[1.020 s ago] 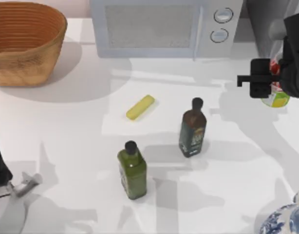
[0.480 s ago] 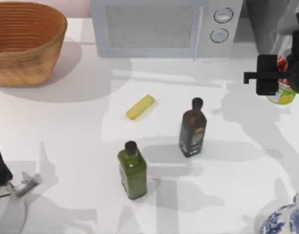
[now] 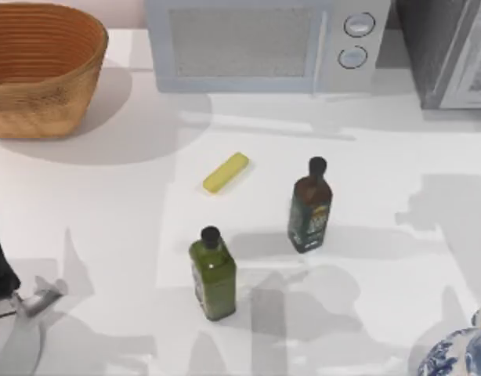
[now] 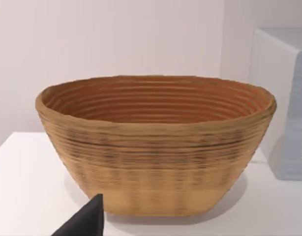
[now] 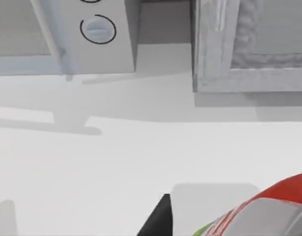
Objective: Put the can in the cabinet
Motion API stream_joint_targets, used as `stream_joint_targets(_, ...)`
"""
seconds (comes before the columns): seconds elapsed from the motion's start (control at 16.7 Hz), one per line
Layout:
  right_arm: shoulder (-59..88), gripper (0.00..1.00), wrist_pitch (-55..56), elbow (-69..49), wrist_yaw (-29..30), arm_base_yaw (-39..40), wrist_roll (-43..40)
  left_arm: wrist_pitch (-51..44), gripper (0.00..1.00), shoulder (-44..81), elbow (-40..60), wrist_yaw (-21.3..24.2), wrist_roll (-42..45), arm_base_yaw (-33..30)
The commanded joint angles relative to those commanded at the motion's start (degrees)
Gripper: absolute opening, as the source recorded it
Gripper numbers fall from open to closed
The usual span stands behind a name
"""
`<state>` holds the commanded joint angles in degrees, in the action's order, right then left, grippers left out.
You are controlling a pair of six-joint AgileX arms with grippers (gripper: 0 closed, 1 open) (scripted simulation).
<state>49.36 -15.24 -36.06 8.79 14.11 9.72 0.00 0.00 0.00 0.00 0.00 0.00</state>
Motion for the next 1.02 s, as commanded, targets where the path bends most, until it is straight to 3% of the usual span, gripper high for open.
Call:
stream_joint_targets(0.48, -41.4, 0.00, 12.7, 29.2, -6.8, -11.6, -7.9, 0.0, 1.00, 0.0, 0.0, 0.0, 0.0, 0.0)
stream_joint_targets(1.02, -49.1, 0.00, 15.1, 36.0, -8.7, -13.9, -9.6, 0.0, 1.00, 0.0, 0.0, 0.0, 0.0, 0.0)
